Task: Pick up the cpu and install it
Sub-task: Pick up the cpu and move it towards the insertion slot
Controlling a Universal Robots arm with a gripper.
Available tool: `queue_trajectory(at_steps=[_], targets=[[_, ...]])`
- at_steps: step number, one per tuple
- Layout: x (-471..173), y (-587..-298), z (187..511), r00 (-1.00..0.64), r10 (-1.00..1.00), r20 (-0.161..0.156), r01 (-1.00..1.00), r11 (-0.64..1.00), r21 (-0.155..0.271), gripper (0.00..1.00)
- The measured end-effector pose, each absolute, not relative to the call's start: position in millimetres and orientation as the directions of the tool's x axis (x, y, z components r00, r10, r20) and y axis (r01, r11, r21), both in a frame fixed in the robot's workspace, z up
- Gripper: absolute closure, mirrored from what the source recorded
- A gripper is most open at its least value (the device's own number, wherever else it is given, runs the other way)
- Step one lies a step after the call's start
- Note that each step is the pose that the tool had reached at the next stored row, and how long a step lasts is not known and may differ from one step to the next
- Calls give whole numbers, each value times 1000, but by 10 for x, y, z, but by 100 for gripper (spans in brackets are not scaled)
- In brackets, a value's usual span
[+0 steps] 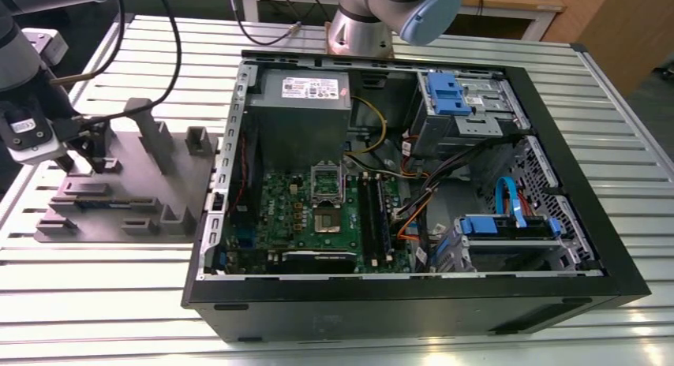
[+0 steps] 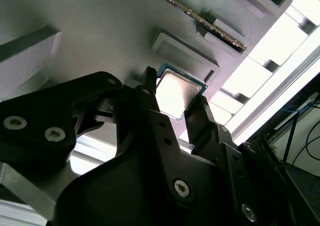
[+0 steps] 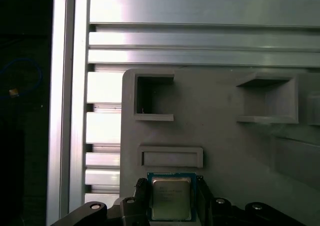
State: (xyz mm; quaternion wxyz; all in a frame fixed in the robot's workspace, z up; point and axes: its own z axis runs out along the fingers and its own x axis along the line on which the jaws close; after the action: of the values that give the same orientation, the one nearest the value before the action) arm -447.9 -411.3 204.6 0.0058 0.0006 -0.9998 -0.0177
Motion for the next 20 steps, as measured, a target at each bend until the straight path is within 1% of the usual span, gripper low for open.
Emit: queue_trajectory(at_steps=[20], targets=[[-4479,-4113,2090,-1000,-1,12,-1,999,35,53]])
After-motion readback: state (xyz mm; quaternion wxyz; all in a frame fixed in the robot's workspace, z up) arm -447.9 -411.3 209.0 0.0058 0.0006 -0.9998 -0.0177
